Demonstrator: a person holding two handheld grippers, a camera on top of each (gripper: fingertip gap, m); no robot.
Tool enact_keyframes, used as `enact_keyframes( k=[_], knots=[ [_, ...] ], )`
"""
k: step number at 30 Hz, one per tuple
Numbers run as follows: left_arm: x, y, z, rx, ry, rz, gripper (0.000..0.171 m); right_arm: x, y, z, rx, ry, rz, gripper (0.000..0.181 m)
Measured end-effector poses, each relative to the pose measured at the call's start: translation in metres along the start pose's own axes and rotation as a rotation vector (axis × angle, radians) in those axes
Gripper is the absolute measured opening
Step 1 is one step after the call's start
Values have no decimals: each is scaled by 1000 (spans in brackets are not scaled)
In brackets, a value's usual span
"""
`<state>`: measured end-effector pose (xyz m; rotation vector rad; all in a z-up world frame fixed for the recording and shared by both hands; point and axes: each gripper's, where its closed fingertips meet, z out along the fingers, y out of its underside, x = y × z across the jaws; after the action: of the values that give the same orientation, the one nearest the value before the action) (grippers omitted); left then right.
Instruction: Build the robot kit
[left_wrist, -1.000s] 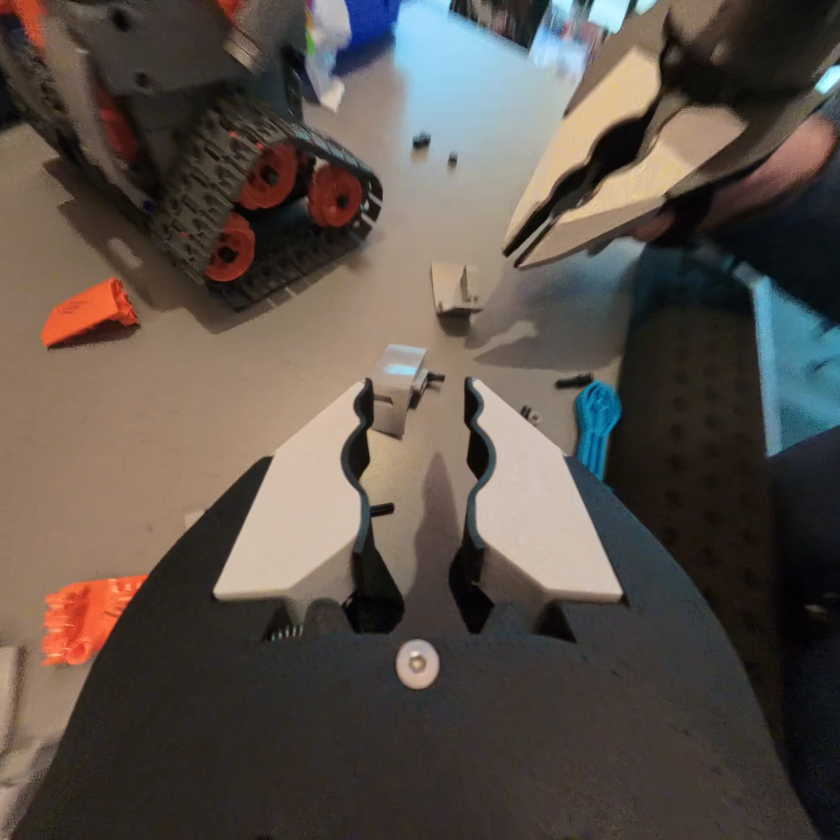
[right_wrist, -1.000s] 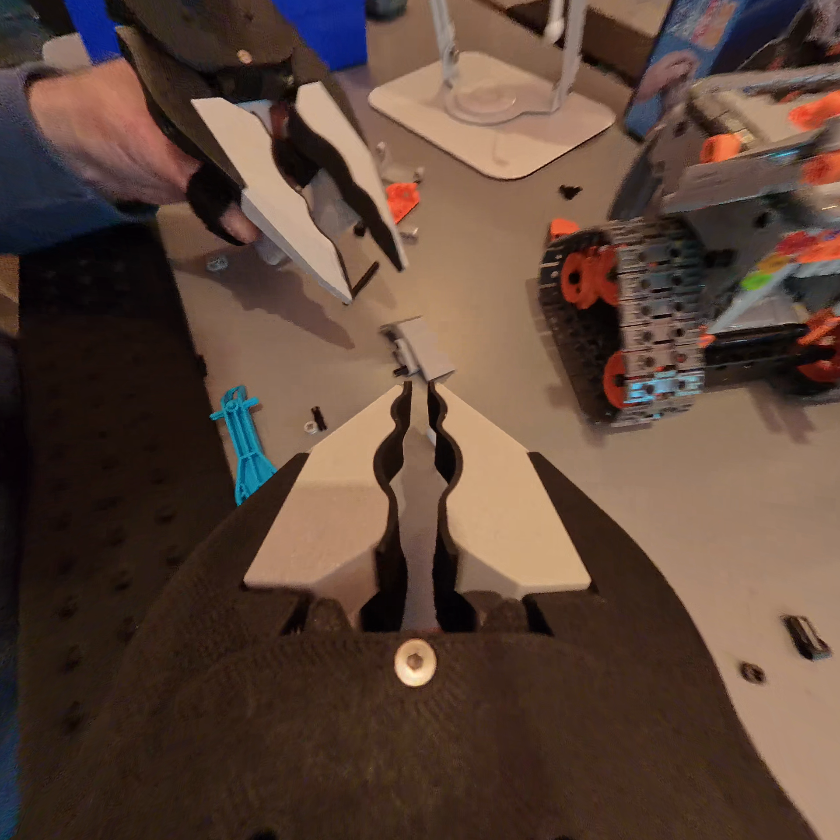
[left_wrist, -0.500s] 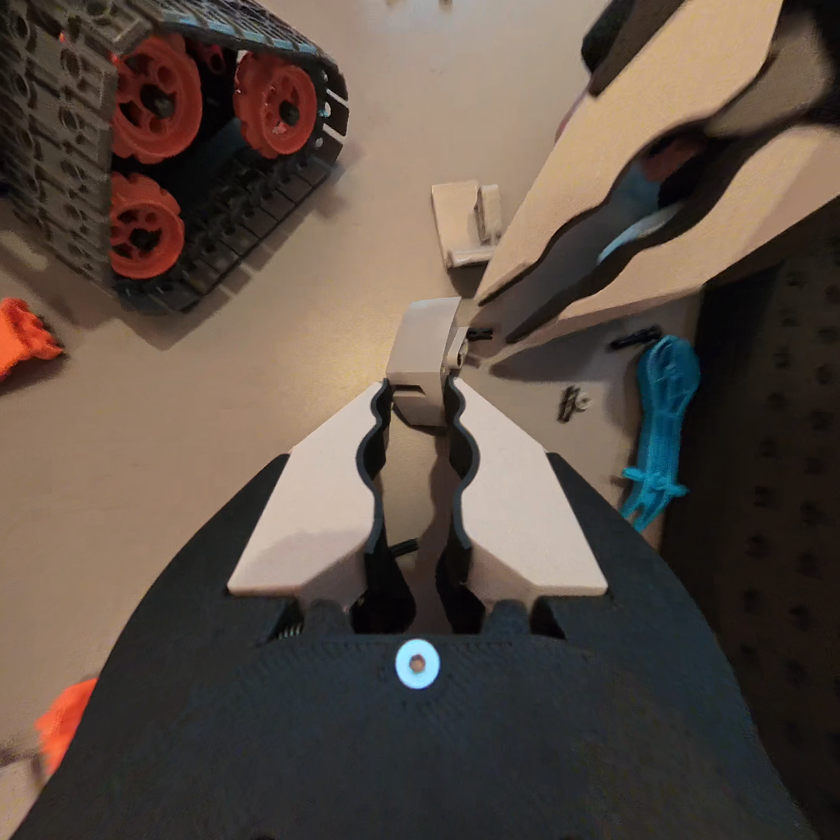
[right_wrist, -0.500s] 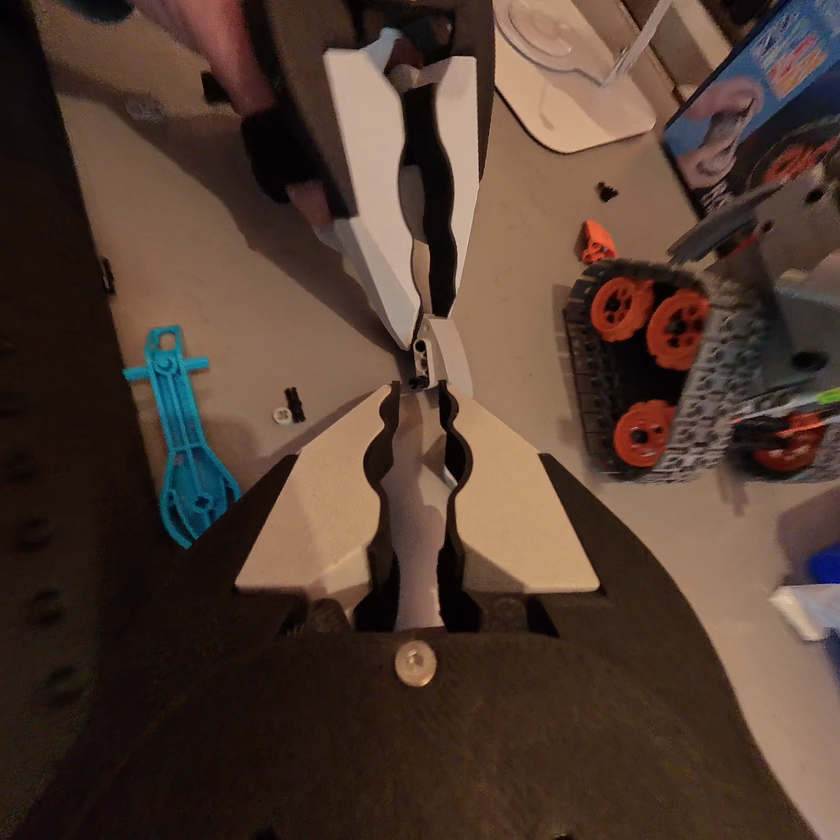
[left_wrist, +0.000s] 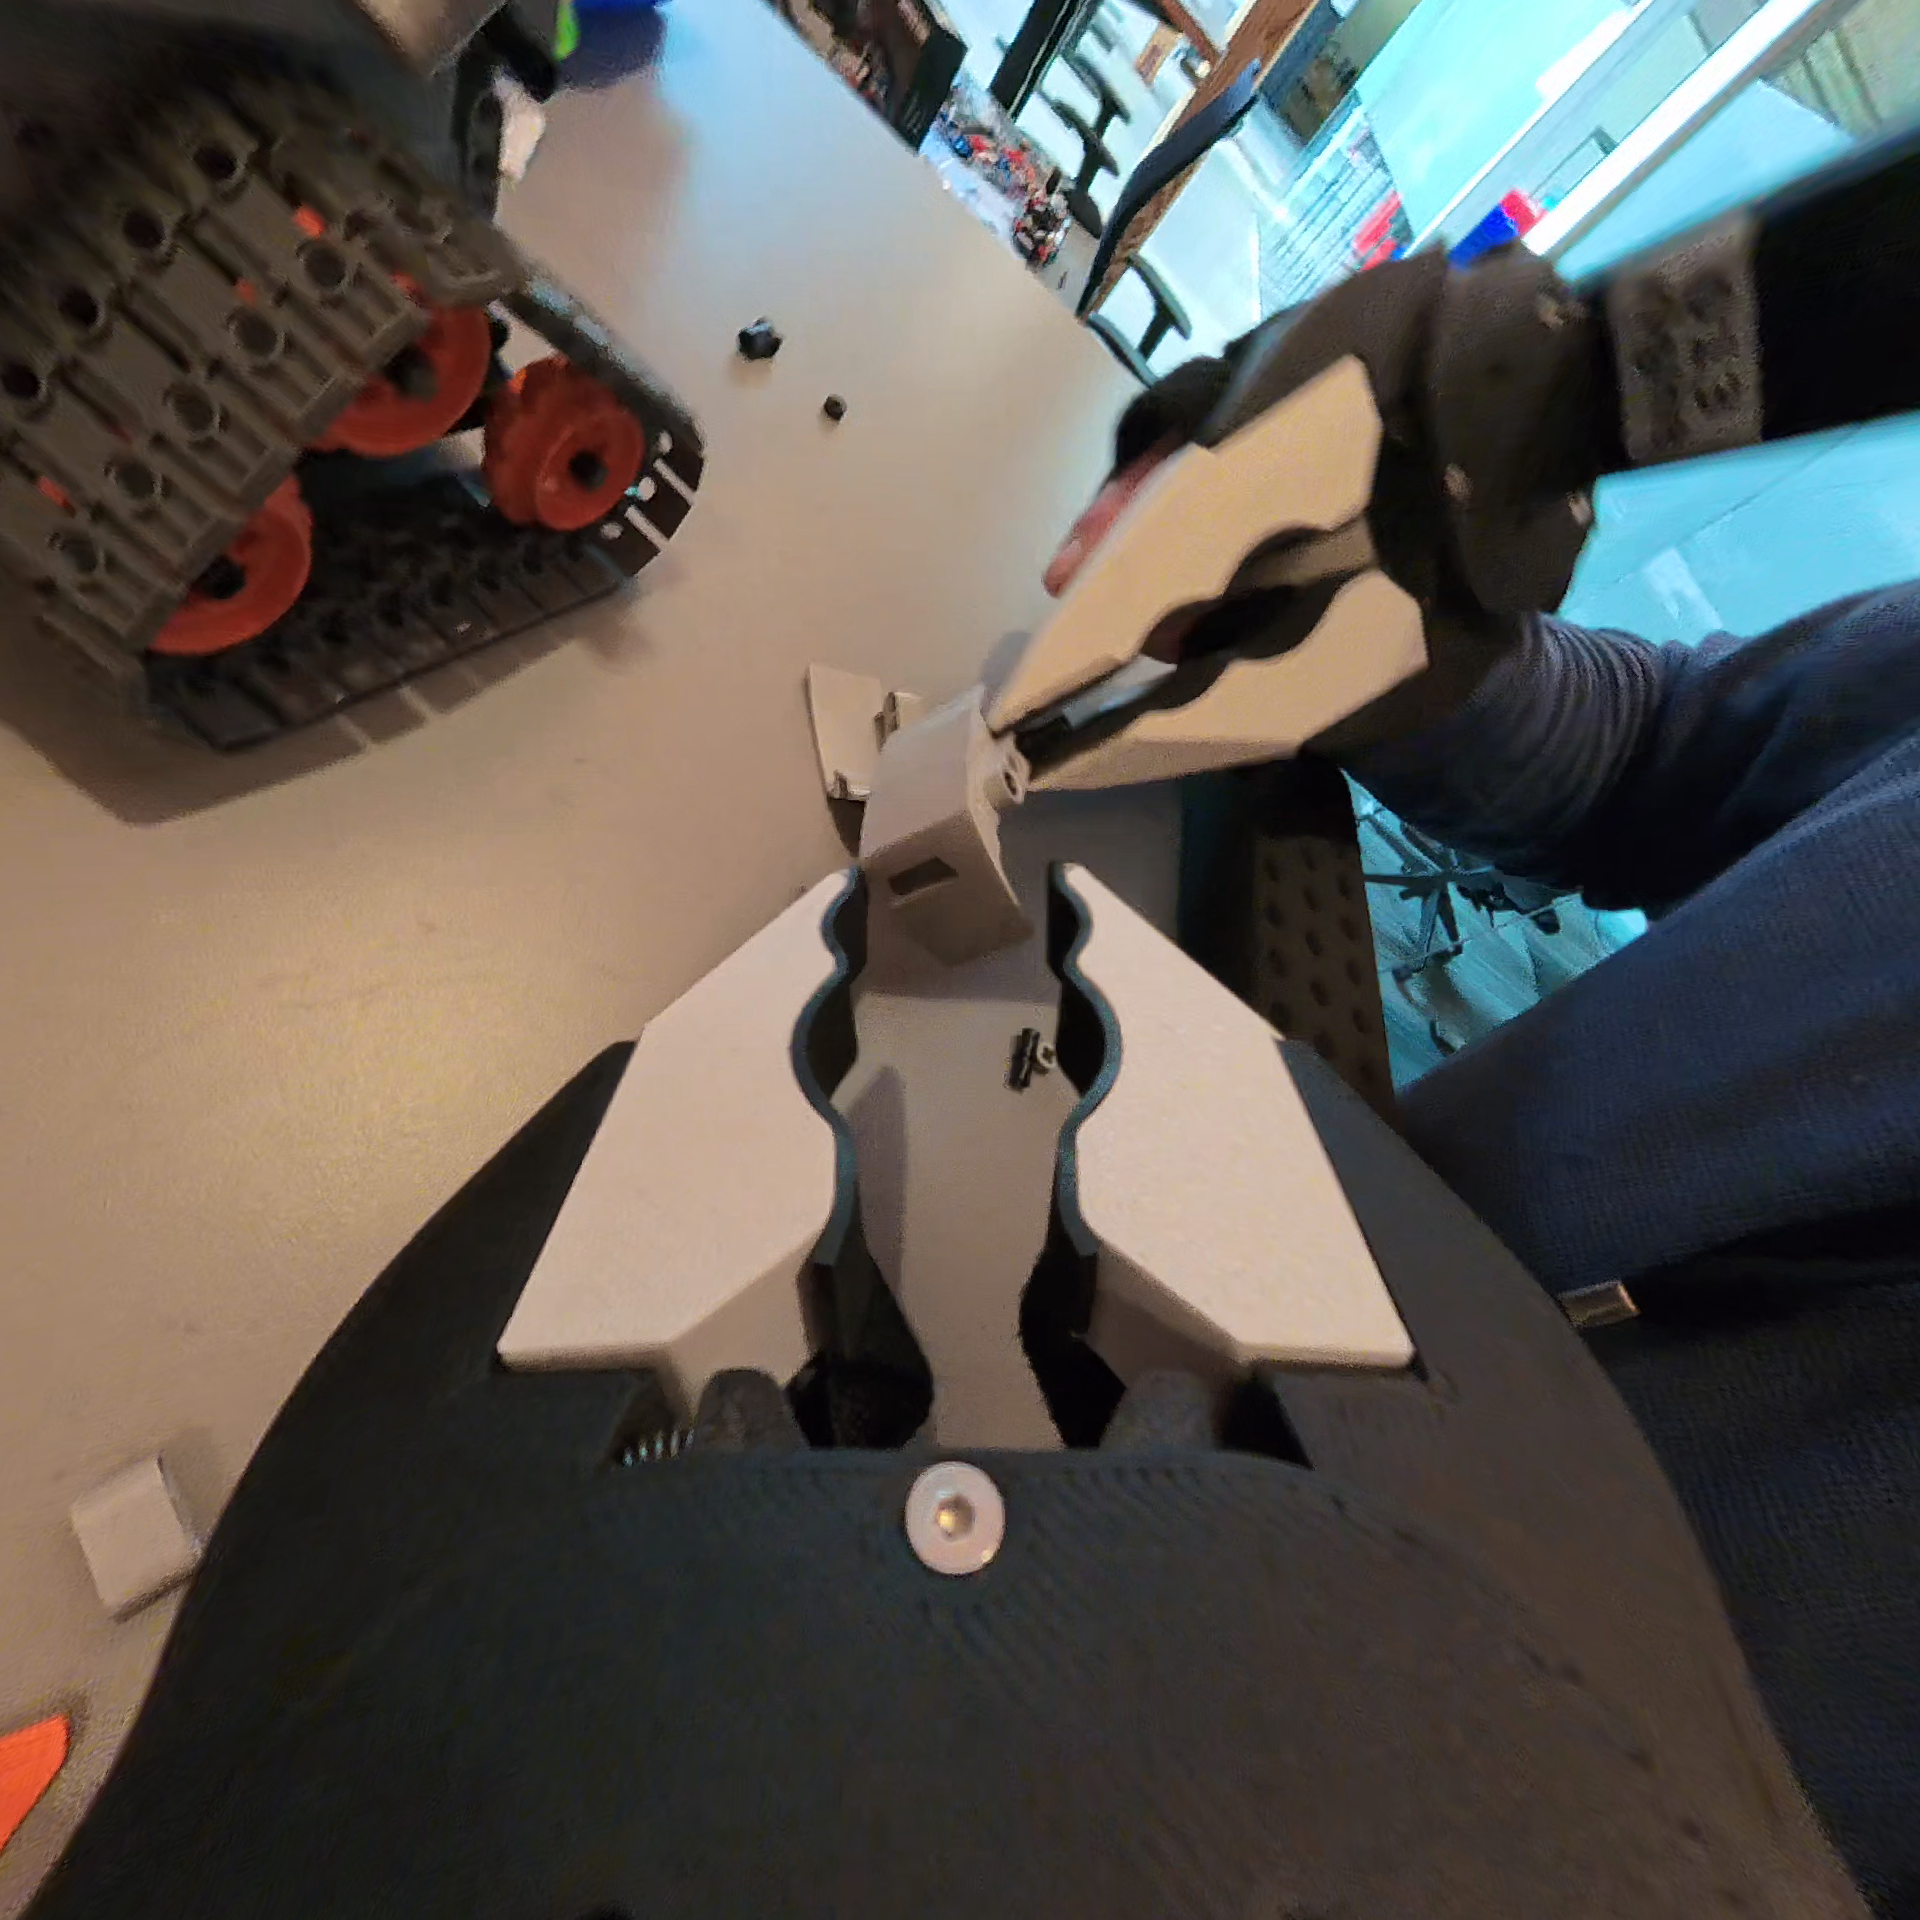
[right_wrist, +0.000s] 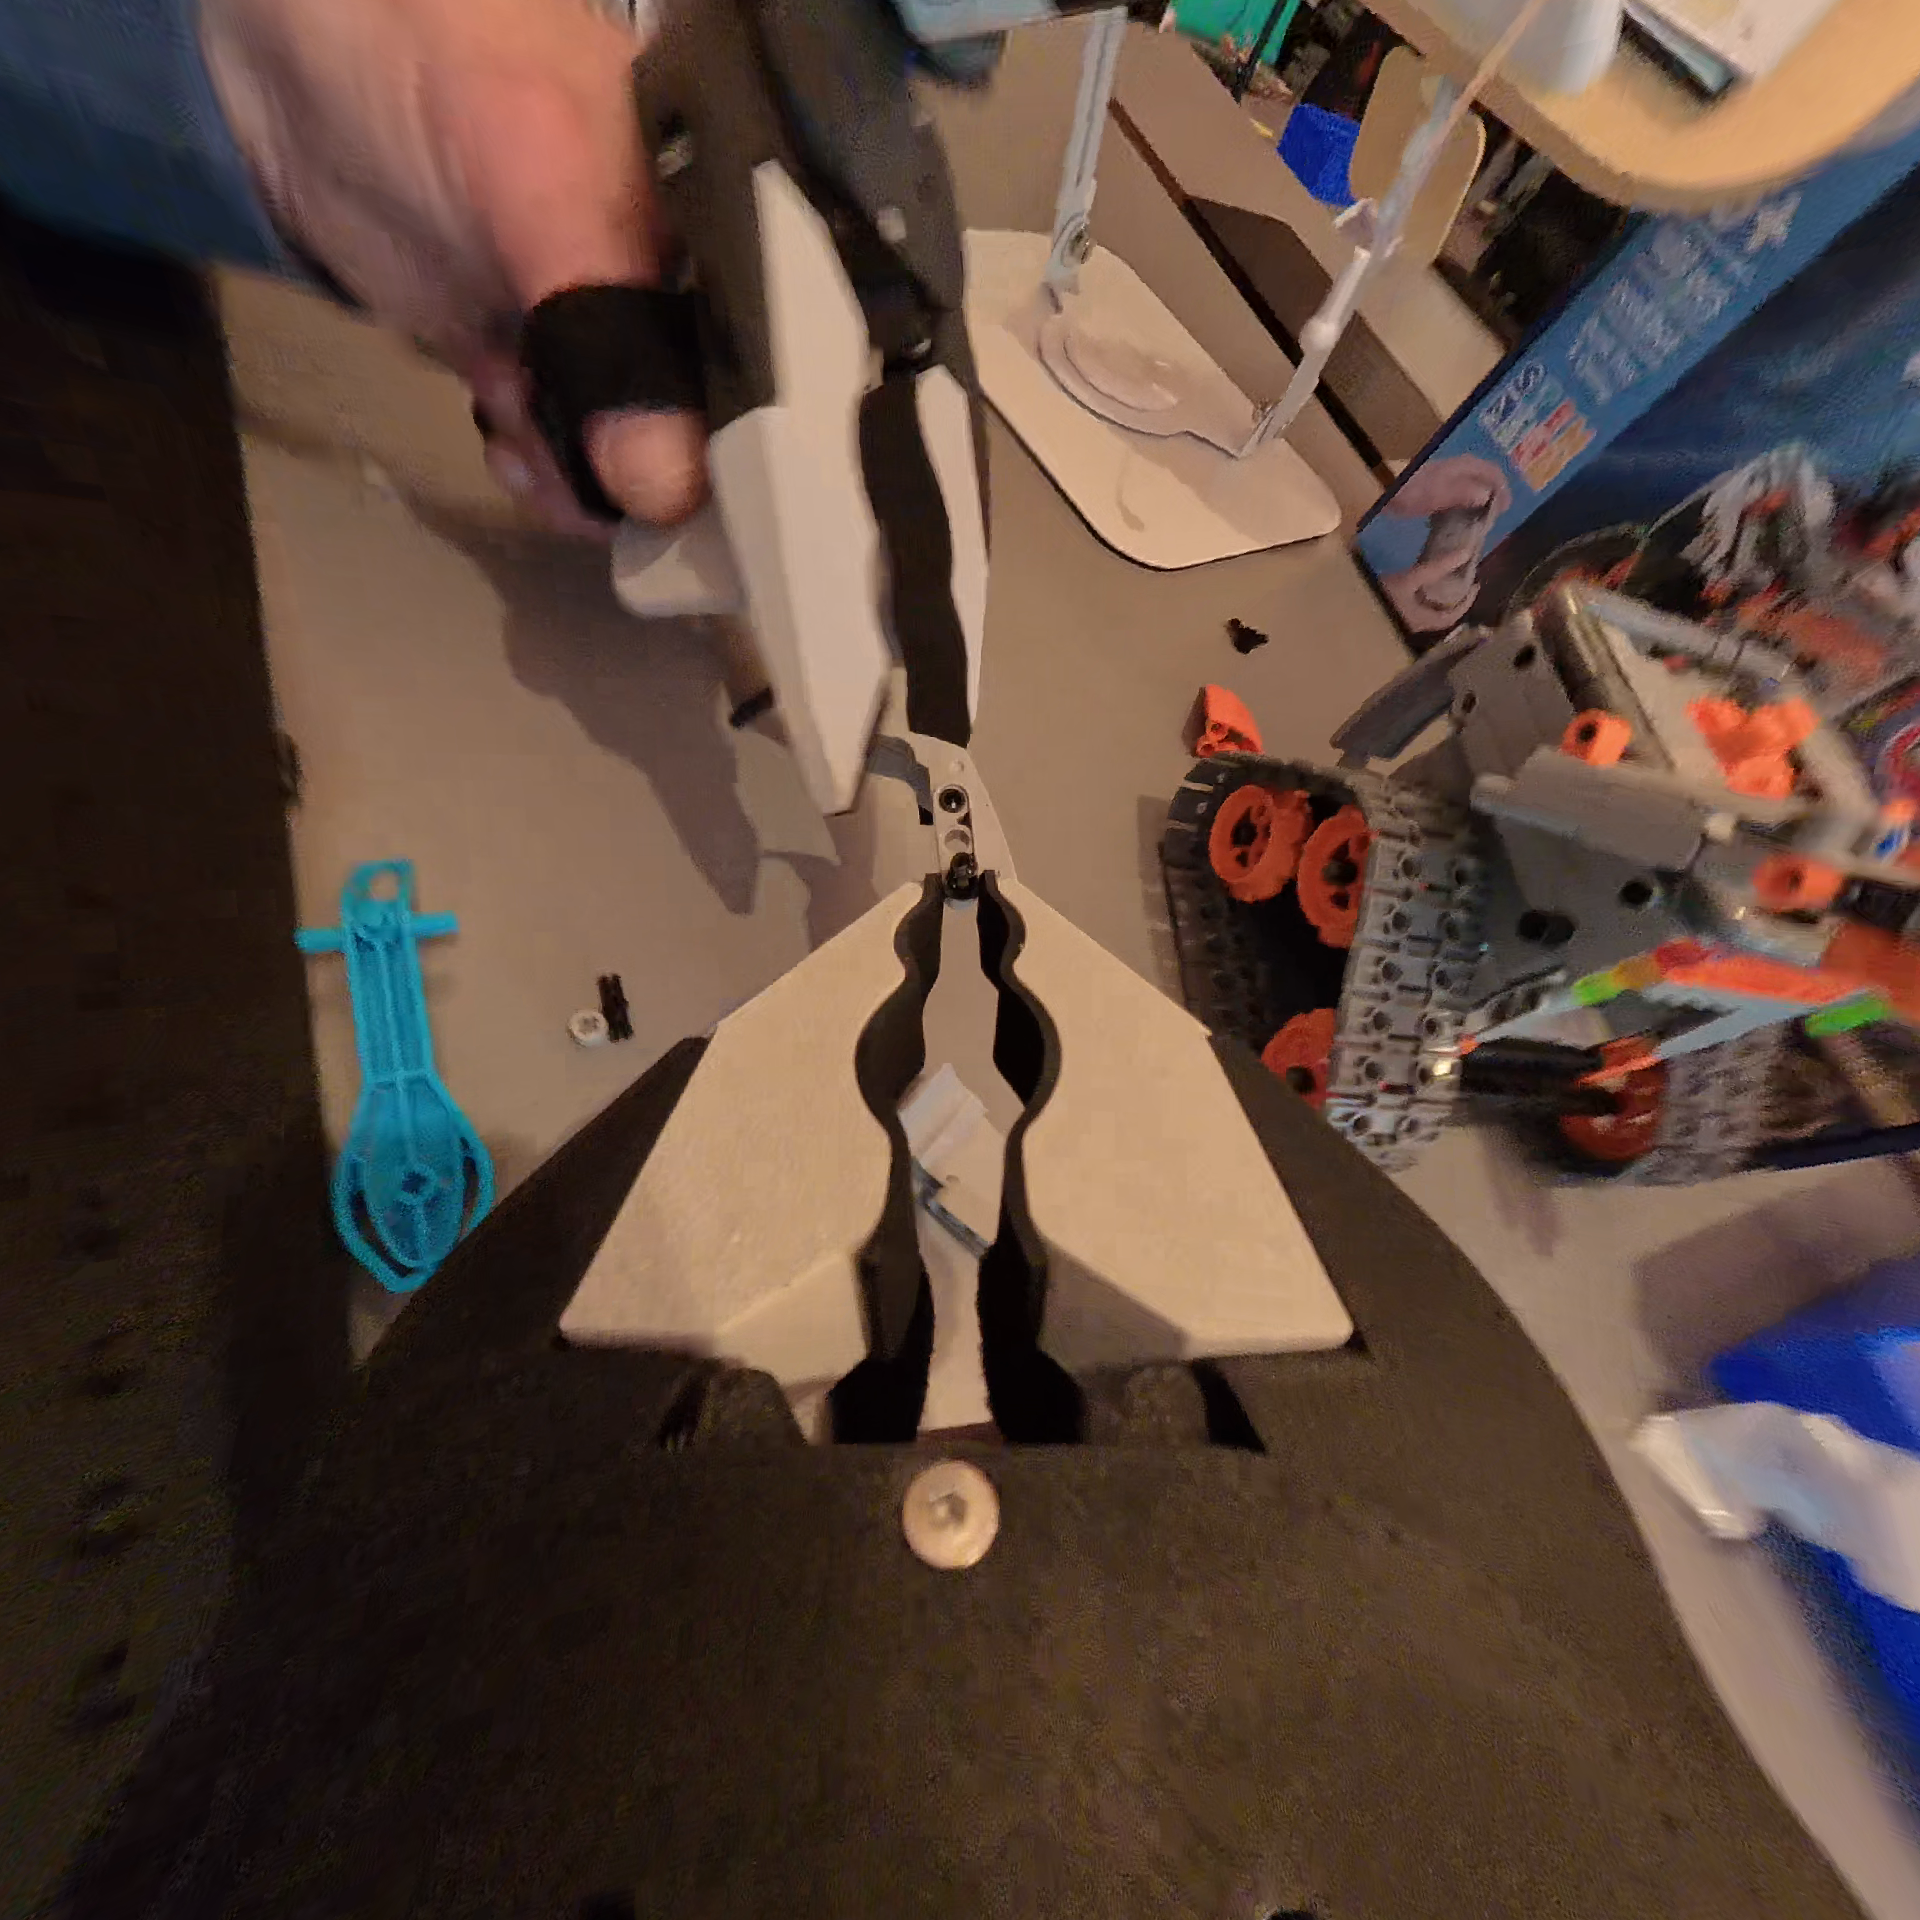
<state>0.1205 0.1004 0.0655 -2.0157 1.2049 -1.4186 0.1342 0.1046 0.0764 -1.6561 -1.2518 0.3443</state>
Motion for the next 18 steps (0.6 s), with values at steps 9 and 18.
enact_keyframes(
  k=[9,18],
  knots=[
    [6,-11,-3,69,-243,454,16,-8,1,-1,36,-231,391,4],
    [-3,11,-19,-22,-374,575,4,-42,6,-14,-74,-320,278,12]
  ],
)
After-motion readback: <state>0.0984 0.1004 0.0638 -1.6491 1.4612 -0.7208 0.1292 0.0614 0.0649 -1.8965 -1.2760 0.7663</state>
